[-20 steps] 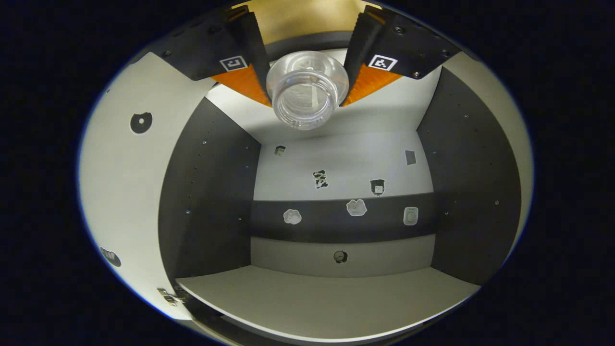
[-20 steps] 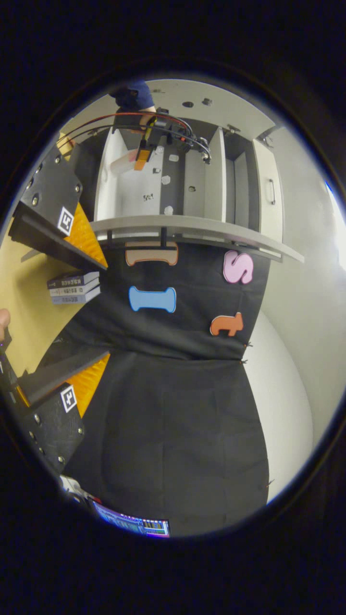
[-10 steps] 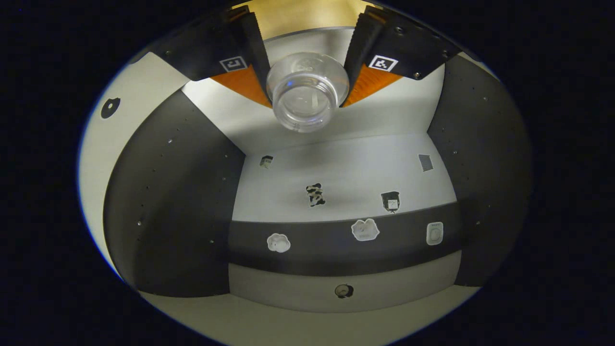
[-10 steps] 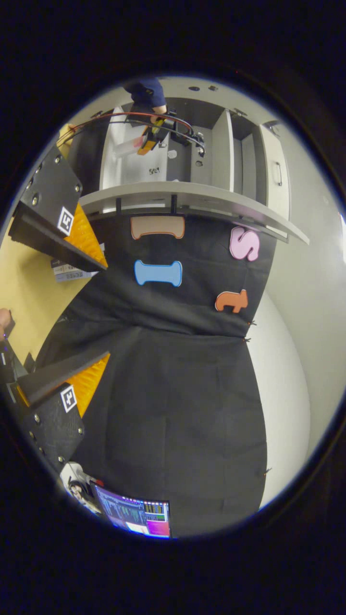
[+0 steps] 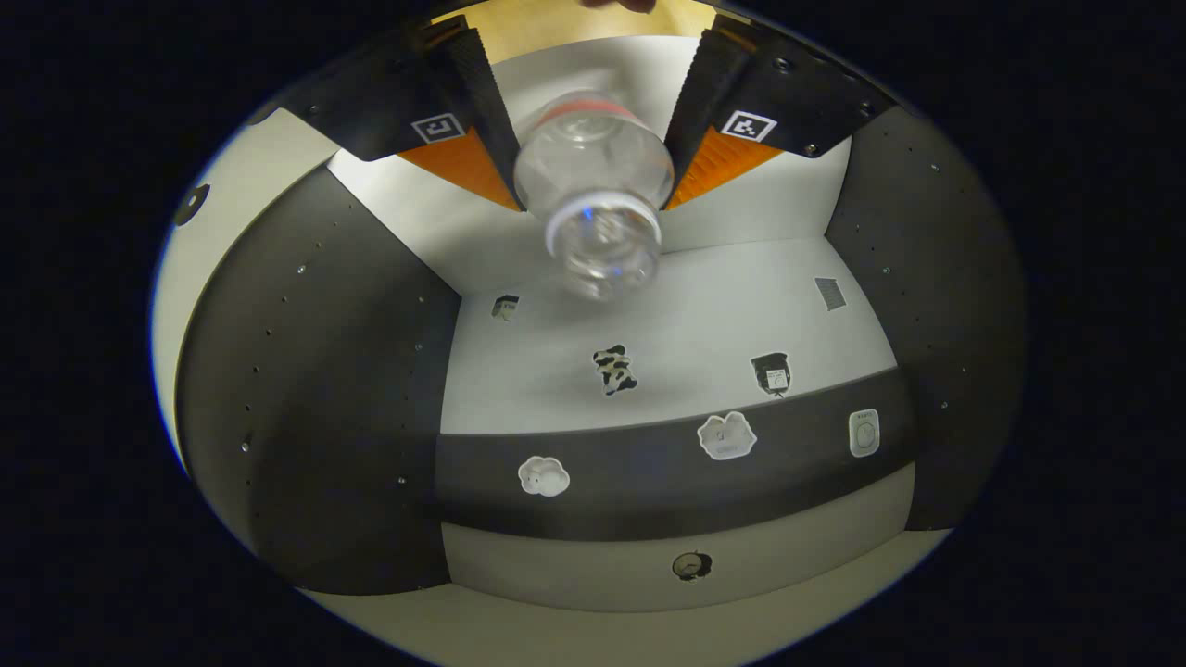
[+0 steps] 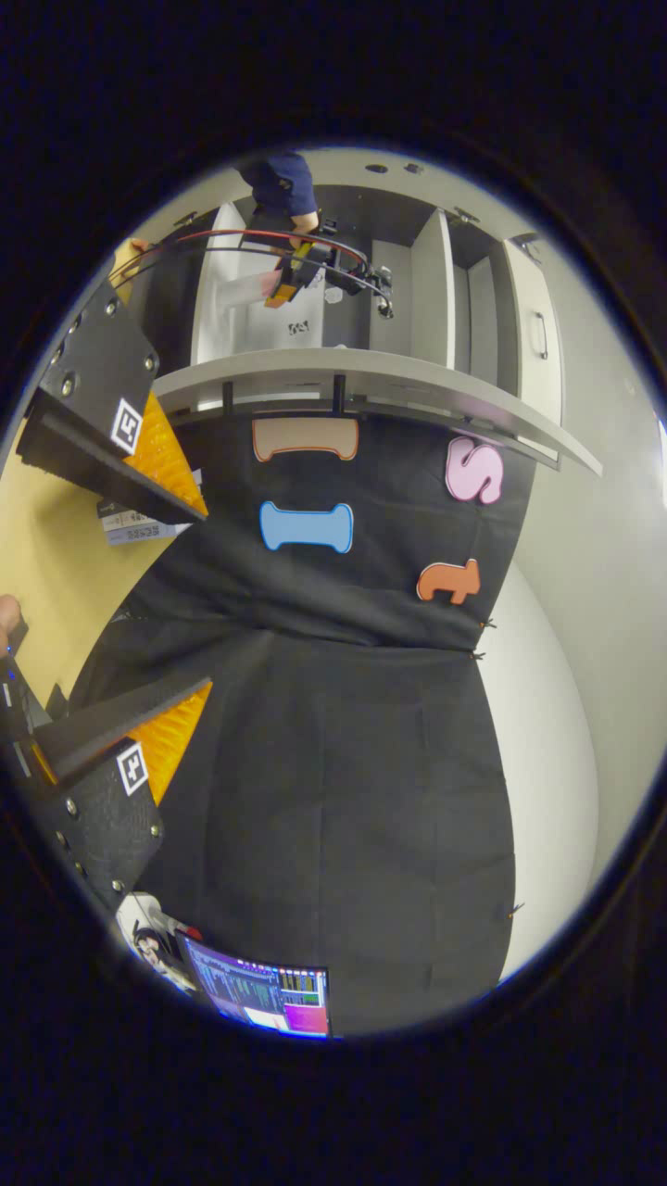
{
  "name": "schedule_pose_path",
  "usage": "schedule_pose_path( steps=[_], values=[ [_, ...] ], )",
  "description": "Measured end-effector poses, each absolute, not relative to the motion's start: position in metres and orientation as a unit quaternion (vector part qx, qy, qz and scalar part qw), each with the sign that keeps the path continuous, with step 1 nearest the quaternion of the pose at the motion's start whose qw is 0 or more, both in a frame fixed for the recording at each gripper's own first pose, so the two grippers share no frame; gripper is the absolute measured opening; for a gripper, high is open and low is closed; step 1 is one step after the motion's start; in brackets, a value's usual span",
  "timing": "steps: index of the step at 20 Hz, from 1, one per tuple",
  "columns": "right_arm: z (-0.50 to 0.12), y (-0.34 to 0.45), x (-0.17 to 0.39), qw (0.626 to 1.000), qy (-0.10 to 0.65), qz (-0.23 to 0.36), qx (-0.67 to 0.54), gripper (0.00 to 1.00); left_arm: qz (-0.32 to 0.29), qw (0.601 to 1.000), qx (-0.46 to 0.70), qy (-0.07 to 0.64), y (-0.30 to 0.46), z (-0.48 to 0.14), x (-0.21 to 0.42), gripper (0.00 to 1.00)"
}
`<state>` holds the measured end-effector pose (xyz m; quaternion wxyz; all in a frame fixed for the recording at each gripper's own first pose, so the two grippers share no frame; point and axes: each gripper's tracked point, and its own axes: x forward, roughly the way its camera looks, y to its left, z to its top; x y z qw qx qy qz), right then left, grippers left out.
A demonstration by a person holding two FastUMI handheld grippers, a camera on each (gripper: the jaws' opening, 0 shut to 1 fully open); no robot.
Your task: Grasp the bottle in the cabinet with the left hand and place it on the coaster, then close the right door with the right hand and the left door with the left hand.
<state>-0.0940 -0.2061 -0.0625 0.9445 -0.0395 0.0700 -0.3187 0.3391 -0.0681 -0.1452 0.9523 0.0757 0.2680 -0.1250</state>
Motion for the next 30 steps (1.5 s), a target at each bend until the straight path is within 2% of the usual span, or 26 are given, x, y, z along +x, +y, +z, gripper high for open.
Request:
schedule_pose_path(
  steps=[2,7,8,10,14,15,16,23,24,25,27,30],
  values=[
    [-0.064,-0.207,-0.094,0.945,0.071,-0.318,-0.039,0.97,-0.118,0.956,0.088,0.253,-0.063,-0.136,0.341,0.84],
    [-0.063,-0.207,-0.091,0.947,0.068,-0.31,-0.036,0.97,-0.114,0.963,0.118,0.214,-0.061,-0.106,0.339,0.85],
    [-0.063,-0.207,-0.091,0.948,0.068,-0.308,-0.035,0.97,-0.11,0.965,0.122,0.202,-0.06,-0.098,0.338,0.87],
    [-0.062,-0.207,-0.091,0.95,0.067,-0.303,-0.035,0.97,-0.109,0.969,0.125,0.182,-0.062,-0.082,0.334,0.96],
    [-0.062,-0.206,-0.091,0.953,0.065,-0.295,-0.032,0.97,-0.099,0.976,0.123,0.151,-0.058,-0.052,0.322,0.97],
    [-0.062,-0.206,-0.09,0.953,0.066,-0.293,-0.031,0.97,-0.096,0.978,0.122,0.142,-0.057,-0.044,0.317,1.0],
    [-0.063,-0.206,-0.09,0.954,0.067,-0.29,-0.029,0.97,-0.094,0.979,0.12,0.132,-0.057,-0.036,0.312,0.97],
    [-0.061,-0.199,-0.089,0.962,0.069,-0.263,-0.025,0.97,-0.099,0.986,0.098,0.092,-0.054,0.008,0.256,0.97],
    [-0.061,-0.197,-0.092,0.963,0.069,-0.258,-0.025,0.97,-0.1,0.987,0.094,0.087,-0.052,0.012,0.248,1.0],
    [-0.061,-0.191,-0.097,0.965,0.07,-0.253,-0.025,0.97,-0.1,0.987,0.09,0.084,-0.051,0.017,0.239,0.97],
    [-0.061,-0.184,-0.102,0.967,0.071,-0.242,-0.025,1.0,-0.1,0.988,0.086,0.075,-0.046,0.021,0.218,0.97],
    [-0.063,-0.178,-0.104,0.971,0.075,-0.226,-0.024,0.94,-0.095,0.989,0.089,0.064,-0.037,0.029,0.196,0.96]
  ],
)
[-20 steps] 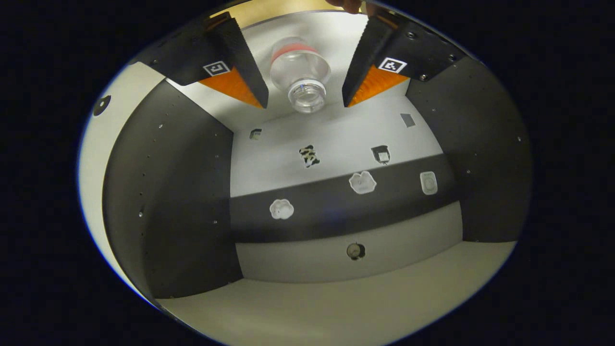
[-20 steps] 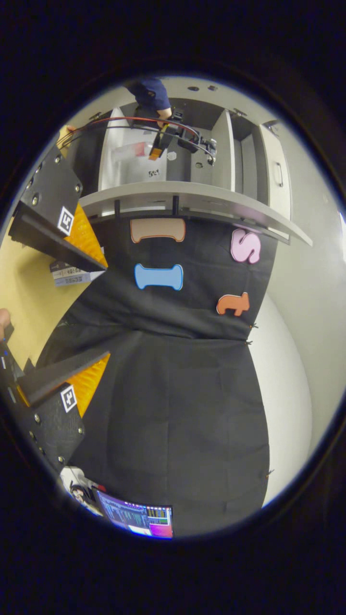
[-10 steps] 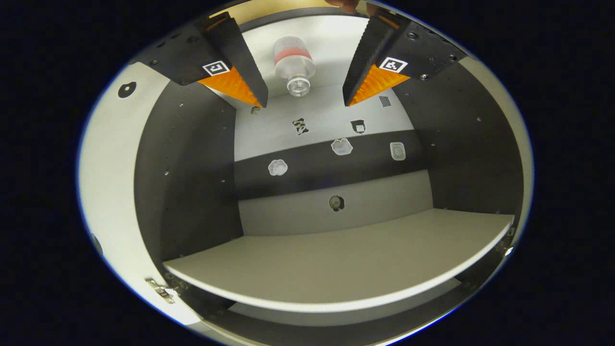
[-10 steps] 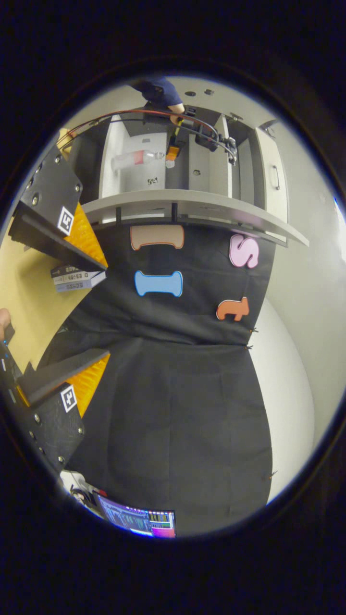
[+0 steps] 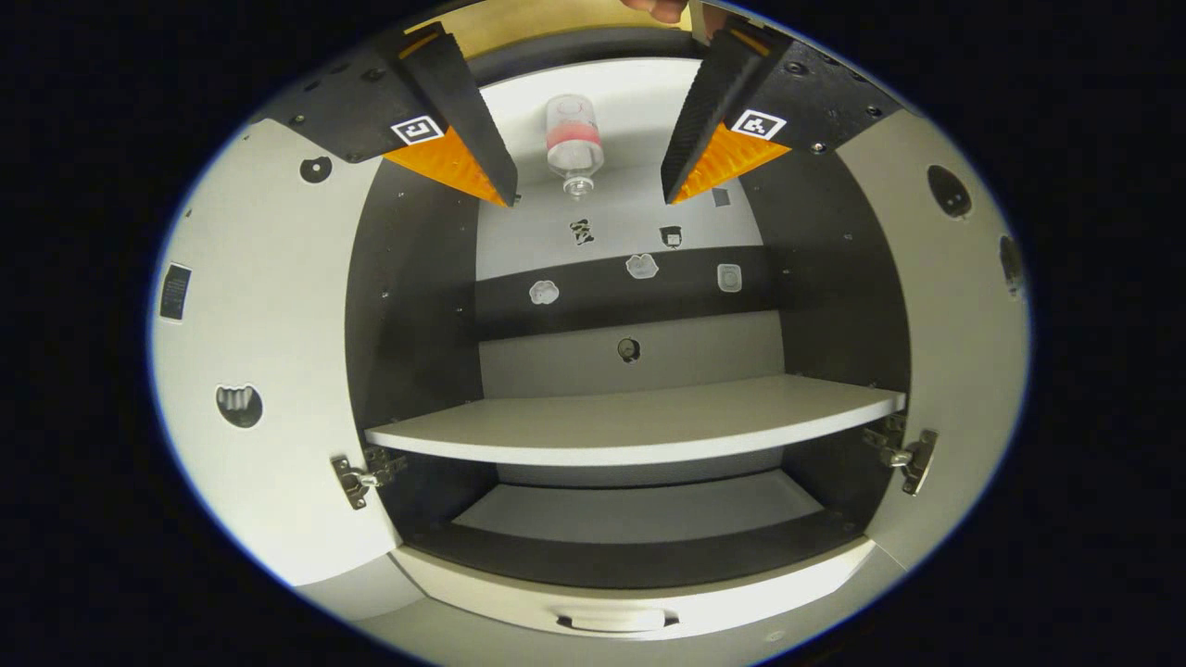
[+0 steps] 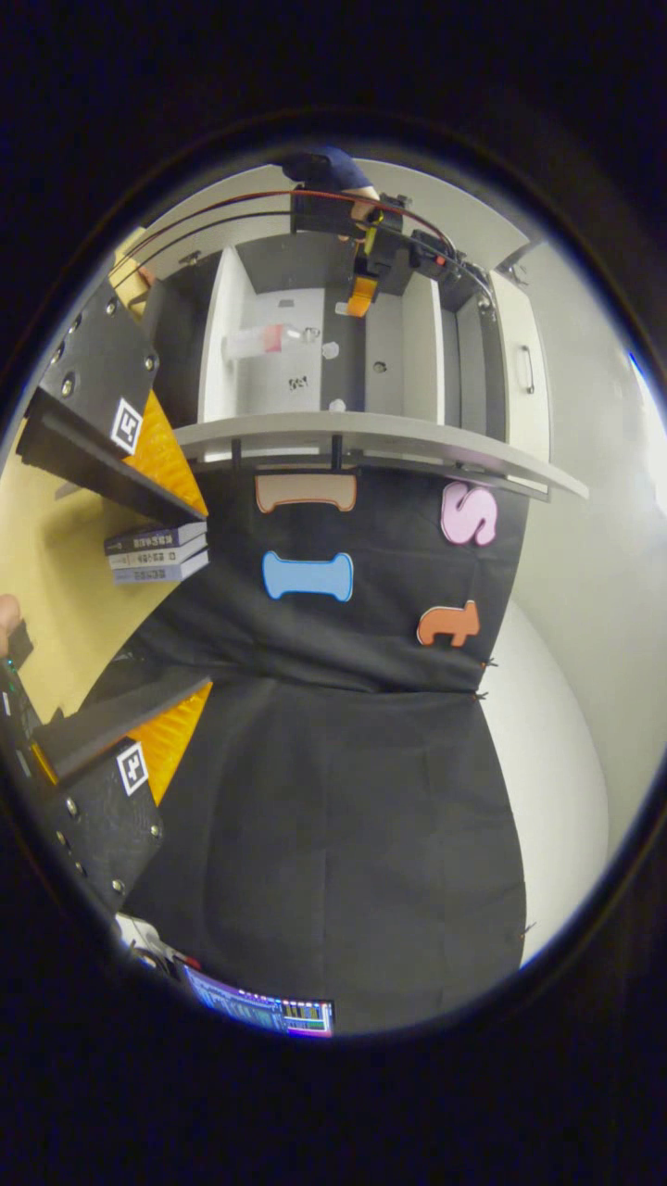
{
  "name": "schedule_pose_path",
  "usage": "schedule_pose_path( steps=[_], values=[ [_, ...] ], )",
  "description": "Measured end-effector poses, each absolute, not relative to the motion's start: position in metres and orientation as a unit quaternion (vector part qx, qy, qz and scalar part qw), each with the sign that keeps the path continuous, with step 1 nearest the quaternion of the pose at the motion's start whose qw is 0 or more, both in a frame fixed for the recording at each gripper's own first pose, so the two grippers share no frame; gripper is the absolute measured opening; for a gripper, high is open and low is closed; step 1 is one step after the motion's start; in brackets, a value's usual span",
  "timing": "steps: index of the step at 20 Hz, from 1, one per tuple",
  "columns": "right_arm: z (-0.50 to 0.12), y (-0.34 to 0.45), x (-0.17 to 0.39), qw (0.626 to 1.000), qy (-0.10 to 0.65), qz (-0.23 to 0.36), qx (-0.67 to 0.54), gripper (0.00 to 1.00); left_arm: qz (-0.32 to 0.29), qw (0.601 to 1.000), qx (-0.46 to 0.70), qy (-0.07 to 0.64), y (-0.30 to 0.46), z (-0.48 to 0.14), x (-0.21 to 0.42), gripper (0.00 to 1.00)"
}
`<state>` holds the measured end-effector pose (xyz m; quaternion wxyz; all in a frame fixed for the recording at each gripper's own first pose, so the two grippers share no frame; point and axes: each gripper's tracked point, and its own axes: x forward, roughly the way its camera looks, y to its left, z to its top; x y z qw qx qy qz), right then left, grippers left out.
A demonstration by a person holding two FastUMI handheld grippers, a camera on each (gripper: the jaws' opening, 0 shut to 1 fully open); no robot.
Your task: Grasp the bottle in the cabinet with the left hand and place it on the coaster, then close the right door with the right hand and the left door with the left hand.
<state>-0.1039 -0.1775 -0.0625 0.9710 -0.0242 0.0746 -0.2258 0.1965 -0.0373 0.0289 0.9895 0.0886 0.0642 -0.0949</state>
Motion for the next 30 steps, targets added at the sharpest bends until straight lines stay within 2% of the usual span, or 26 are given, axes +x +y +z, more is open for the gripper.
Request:
schedule_pose_path(
  steps=[1,2,7,8,9,10,12,15,16,18,24,26,27,30],
  values=[
    [-0.064,-0.176,-0.103,0.972,0.076,-0.22,-0.024,1.0,-0.091,0.99,0.089,0.058,-0.035,0.031,0.193,0.96],
    [-0.065,-0.173,-0.101,0.973,0.079,-0.214,-0.024,0.97,-0.092,0.99,0.089,0.058,-0.034,0.028,0.191,0.96],
    [-0.065,-0.17,-0.108,0.974,0.078,-0.211,-0.027,0.97,-0.115,0.986,0.087,0.081,-0.043,-0.003,0.202,0.96],
    [-0.066,-0.17,-0.111,0.973,0.078,-0.214,-0.024,0.94,-0.12,0.985,0.088,0.086,-0.046,-0.012,0.208,0.97],
    [-0.067,-0.172,-0.112,0.973,0.08,-0.216,-0.022,0.97,-0.124,0.984,0.088,0.095,-0.049,-0.023,0.216,0.96],
    [-0.068,-0.172,-0.113,0.972,0.082,-0.219,-0.023,0.94,-0.123,0.983,0.085,0.105,-0.05,-0.035,0.223,0.97],
    [-0.065,-0.18,-0.119,0.969,0.081,-0.232,-0.031,0.97,-0.123,0.982,0.075,0.124,-0.053,-0.054,0.239,0.97],
    [-0.061,-0.197,-0.129,0.961,0.078,-0.262,-0.037,0.97,-0.124,0.98,0.063,0.142,-0.057,-0.076,0.266,0.97],
    [-0.061,-0.201,-0.131,0.959,0.077,-0.272,-0.034,0.94,-0.125,0.979,0.065,0.146,-0.058,-0.083,0.276,0.97],
    [-0.065,-0.209,-0.133,0.954,0.08,-0.287,-0.027,0.97,-0.124,0.979,0.077,0.145,-0.06,-0.092,0.294,0.97],
    [-0.068,-0.21,-0.126,0.948,0.082,-0.305,-0.032,0.97,-0.116,0.976,0.065,0.171,-0.062,-0.119,0.33,0.97],
    [-0.071,-0.208,-0.123,0.948,0.084,-0.304,-0.033,0.97,-0.109,0.977,0.053,0.176,-0.057,-0.123,0.331,0.93],
    [-0.072,-0.207,-0.122,0.949,0.085,-0.303,-0.032,0.97,-0.112,0.978,0.051,0.172,-0.057,-0.117,0.332,0.76],
    [-0.074,-0.204,-0.117,0.951,0.086,-0.296,-0.026,0.97,-0.12,0.974,0.046,0.185,-0.055,-0.121,0.321,0.75]
  ],
)
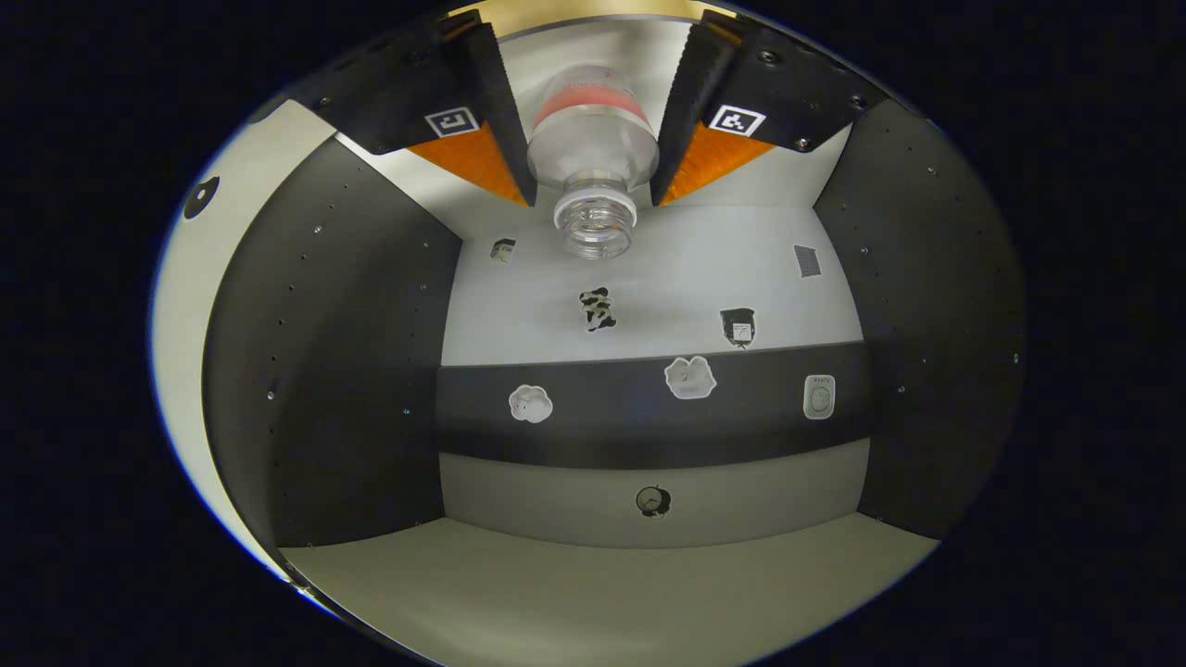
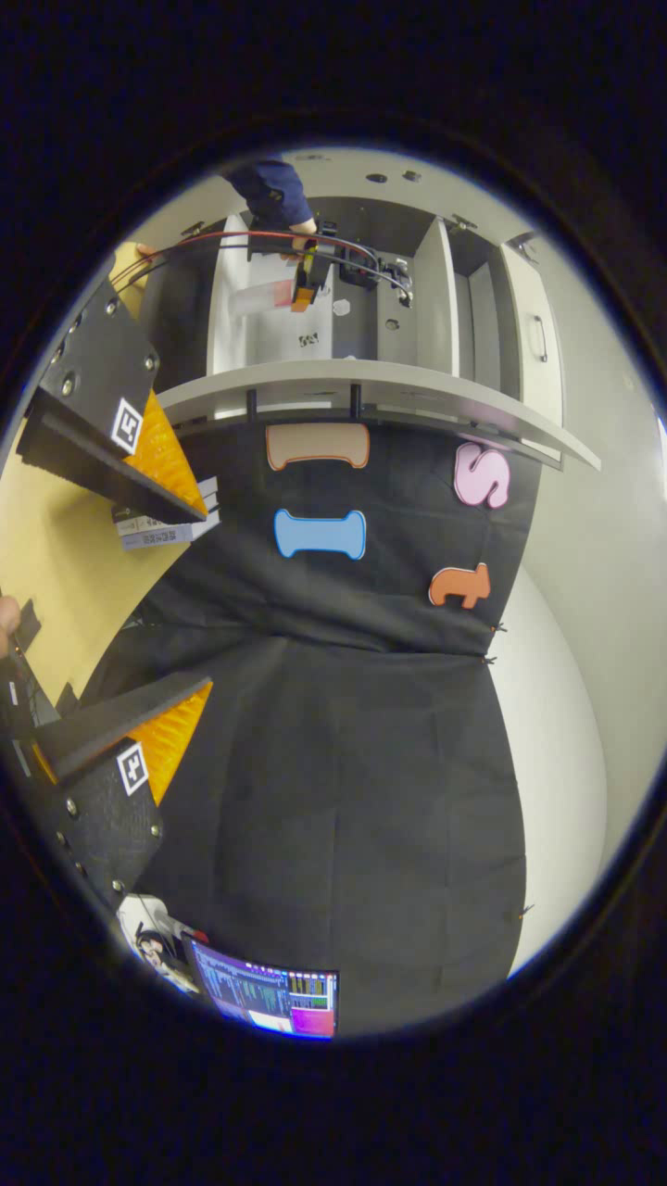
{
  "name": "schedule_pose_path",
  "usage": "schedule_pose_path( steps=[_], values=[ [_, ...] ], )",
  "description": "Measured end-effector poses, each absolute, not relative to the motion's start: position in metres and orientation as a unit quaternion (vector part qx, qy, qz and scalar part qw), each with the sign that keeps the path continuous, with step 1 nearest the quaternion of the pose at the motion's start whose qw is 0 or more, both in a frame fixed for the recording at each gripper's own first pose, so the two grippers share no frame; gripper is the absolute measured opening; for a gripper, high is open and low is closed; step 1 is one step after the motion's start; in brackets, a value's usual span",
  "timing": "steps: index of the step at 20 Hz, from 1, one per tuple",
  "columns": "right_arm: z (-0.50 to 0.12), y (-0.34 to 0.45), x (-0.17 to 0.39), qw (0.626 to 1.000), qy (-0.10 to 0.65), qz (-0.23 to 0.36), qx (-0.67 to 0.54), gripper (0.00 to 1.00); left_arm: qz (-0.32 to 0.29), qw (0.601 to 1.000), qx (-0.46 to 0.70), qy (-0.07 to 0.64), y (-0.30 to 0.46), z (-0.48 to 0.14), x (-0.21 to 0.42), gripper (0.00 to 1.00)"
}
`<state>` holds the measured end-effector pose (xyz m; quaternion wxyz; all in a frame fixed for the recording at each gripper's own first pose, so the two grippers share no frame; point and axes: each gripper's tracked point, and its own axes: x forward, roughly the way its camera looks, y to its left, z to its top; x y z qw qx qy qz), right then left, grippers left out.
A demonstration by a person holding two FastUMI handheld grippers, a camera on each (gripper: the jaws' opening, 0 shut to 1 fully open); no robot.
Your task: Grasp the bottle in the cabinet with the left hand and place it on the coaster, then close the right door with the right hand and the left door with the left hand.
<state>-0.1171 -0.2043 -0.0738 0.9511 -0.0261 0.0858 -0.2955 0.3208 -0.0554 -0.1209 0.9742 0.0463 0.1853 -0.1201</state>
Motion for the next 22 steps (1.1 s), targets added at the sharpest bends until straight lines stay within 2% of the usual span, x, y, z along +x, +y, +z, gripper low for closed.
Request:
schedule_pose_path(
  steps=[2,6,7,12,13,14,16,17,18,22],
  values=[
    [-0.073,-0.202,-0.111,0.954,0.085,-0.286,-0.023,1.0,-0.131,0.973,0.032,0.186,-0.056,-0.116,0.305,0.75],
    [-0.074,-0.193,-0.099,0.963,0.086,-0.256,-0.022,0.94,-0.151,0.973,0.015,0.171,-0.052,-0.098,0.263,0.75],
    [-0.074,-0.19,-0.096,0.965,0.085,-0.246,-0.022,0.97,-0.152,0.974,0.017,0.166,-0.049,-0.095,0.251,0.75],
    [-0.073,-0.179,-0.087,0.974,0.085,-0.208,-0.026,0.97,-0.165,0.975,0.014,0.147,-0.043,-0.097,0.185,0.75],
    [-0.073,-0.177,-0.089,0.975,0.084,-0.202,-0.026,0.94,-0.166,0.976,0.018,0.142,-0.041,-0.101,0.174,0.75],
    [-0.072,-0.174,-0.087,0.976,0.085,-0.197,-0.025,0.97,-0.164,0.976,0.024,0.139,-0.038,-0.107,0.162,0.75],
    [-0.073,-0.171,-0.088,0.978,0.087,-0.189,-0.026,0.97,-0.154,0.979,0.026,0.132,-0.03,-0.122,0.141,0.74],
    [-0.074,-0.17,-0.089,0.978,0.088,-0.185,-0.026,0.94,-0.151,0.98,0.019,0.131,-0.028,-0.131,0.131,0.74],
    [-0.074,-0.168,-0.089,0.979,0.089,-0.182,-0.026,0.97,-0.149,0.98,0.013,0.134,-0.025,-0.142,0.122,0.74],
    [-0.076,-0.166,-0.088,0.981,0.092,-0.168,-0.028,0.97,-0.152,0.974,-0.028,0.167,-0.018,-0.191,0.085,0.75]
  ],
)
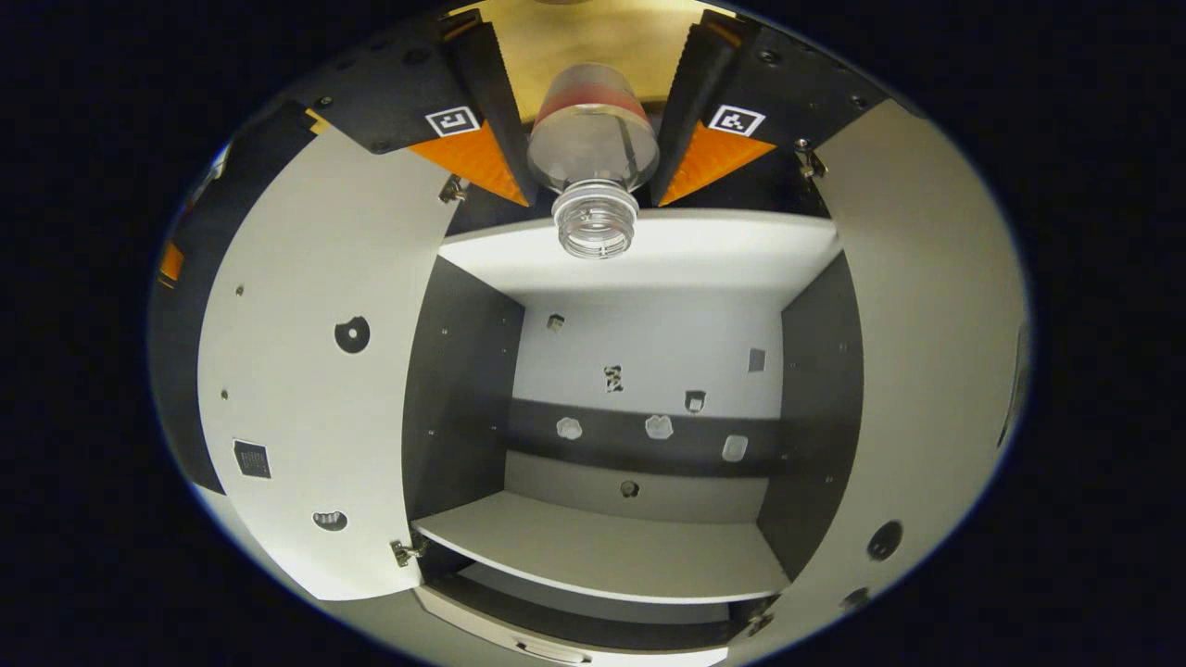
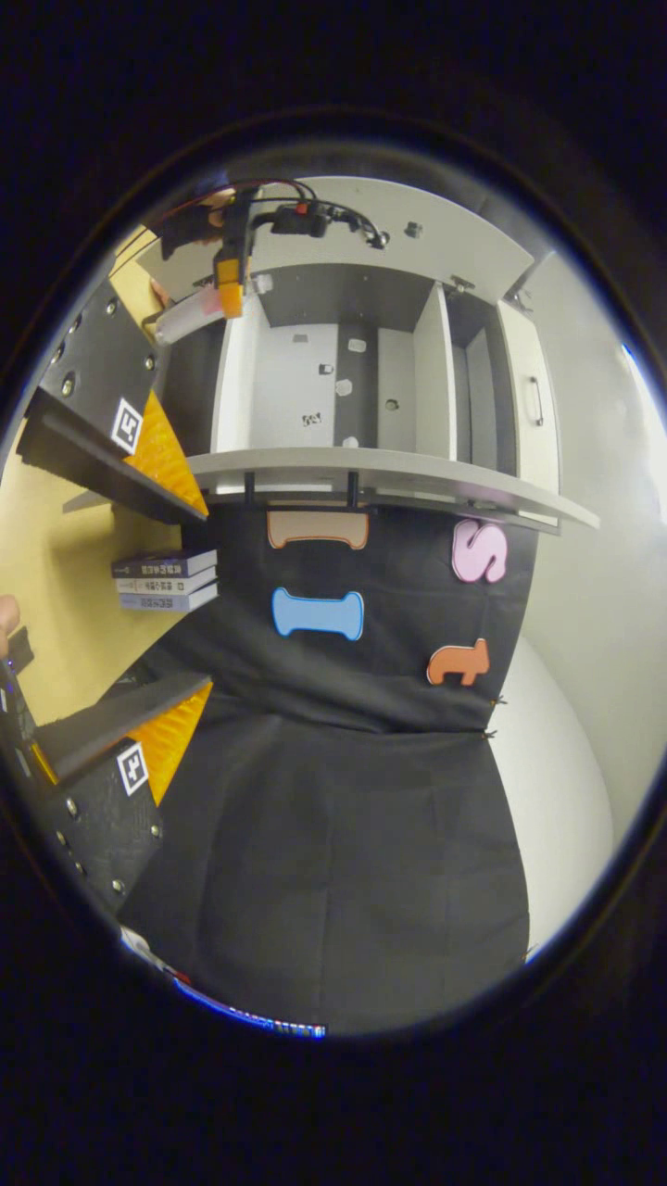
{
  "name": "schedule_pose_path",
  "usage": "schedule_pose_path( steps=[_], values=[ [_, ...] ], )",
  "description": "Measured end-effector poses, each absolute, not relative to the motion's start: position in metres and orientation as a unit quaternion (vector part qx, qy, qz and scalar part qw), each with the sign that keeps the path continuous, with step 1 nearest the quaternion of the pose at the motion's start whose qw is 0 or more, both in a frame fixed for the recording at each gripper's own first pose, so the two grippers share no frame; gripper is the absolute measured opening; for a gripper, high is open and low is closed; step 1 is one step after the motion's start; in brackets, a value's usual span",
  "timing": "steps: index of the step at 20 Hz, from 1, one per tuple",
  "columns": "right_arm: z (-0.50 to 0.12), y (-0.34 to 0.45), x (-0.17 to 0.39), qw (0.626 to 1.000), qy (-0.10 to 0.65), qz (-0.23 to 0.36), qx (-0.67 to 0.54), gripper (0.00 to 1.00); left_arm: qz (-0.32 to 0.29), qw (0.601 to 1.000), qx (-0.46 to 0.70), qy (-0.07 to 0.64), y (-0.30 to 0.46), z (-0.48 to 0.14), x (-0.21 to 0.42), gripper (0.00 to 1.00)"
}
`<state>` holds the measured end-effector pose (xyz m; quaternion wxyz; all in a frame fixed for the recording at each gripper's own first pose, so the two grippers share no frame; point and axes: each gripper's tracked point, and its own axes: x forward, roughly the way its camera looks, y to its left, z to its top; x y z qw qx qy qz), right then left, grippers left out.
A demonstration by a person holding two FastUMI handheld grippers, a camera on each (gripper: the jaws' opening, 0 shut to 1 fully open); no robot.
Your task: Grasp the bottle in the cabinet with the left hand and place it on the coaster, then close the right door with the right hand and the left door with the left hand.
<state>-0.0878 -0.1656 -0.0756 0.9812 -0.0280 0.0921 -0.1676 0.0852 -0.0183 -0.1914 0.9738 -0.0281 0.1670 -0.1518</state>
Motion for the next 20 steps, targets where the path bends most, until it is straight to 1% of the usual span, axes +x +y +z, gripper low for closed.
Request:
schedule_pose_path(
  steps=[1,2,5,6,7,8,9,10,11,12,14,15,20],
  values=[
    [-0.075,-0.165,-0.086,0.981,0.091,-0.166,-0.028,0.97,-0.154,0.973,-0.035,0.17,-0.017,-0.203,0.077,0.75],
    [-0.074,-0.165,-0.086,0.982,0.09,-0.165,-0.028,0.94,-0.156,0.972,-0.039,0.172,-0.016,-0.214,0.069,0.75],
    [-0.073,-0.166,-0.084,0.983,0.086,-0.162,-0.027,0.94,-0.148,0.974,-0.031,0.167,-0.008,-0.247,0.049,0.75],
    [-0.072,-0.166,-0.083,0.983,0.085,-0.161,-0.027,0.94,-0.148,0.973,-0.025,0.175,-0.008,-0.261,0.041,0.75],
    [-0.072,-0.167,-0.081,0.983,0.084,-0.16,-0.027,0.97,-0.147,0.972,-0.016,0.183,-0.006,-0.274,0.031,0.75],
    [-0.071,-0.167,-0.081,0.983,0.083,-0.16,-0.028,0.94,-0.15,0.97,-0.01,0.191,-0.006,-0.285,0.023,0.75],
    [-0.072,-0.167,-0.08,0.983,0.082,-0.159,-0.028,0.94,-0.158,0.966,-0.012,0.203,-0.009,-0.297,0.014,0.75],
    [-0.072,-0.166,-0.078,0.984,0.082,-0.158,-0.028,0.97,-0.167,0.962,-0.02,0.215,-0.013,-0.31,0.004,0.75],
    [-0.072,-0.166,-0.077,0.984,0.083,-0.156,-0.029,0.97,-0.177,0.958,-0.029,0.225,-0.017,-0.32,-0.005,0.75],
    [-0.072,-0.165,-0.076,0.984,0.082,-0.154,-0.031,0.94,-0.183,0.954,-0.035,0.236,-0.02,-0.33,-0.012,0.75],
    [-0.07,-0.163,-0.074,0.984,0.08,-0.153,-0.033,0.94,-0.181,0.947,-0.035,0.263,-0.019,-0.354,-0.029,0.75],
    [-0.071,-0.164,-0.074,0.984,0.079,-0.154,-0.032,0.97,-0.176,0.944,-0.033,0.278,-0.017,-0.365,-0.036,0.75],
    [-0.076,-0.164,-0.073,0.984,0.085,-0.155,-0.027,0.97,-0.168,0.935,-0.027,0.311,-0.016,-0.393,-0.06,0.76]
  ],
)
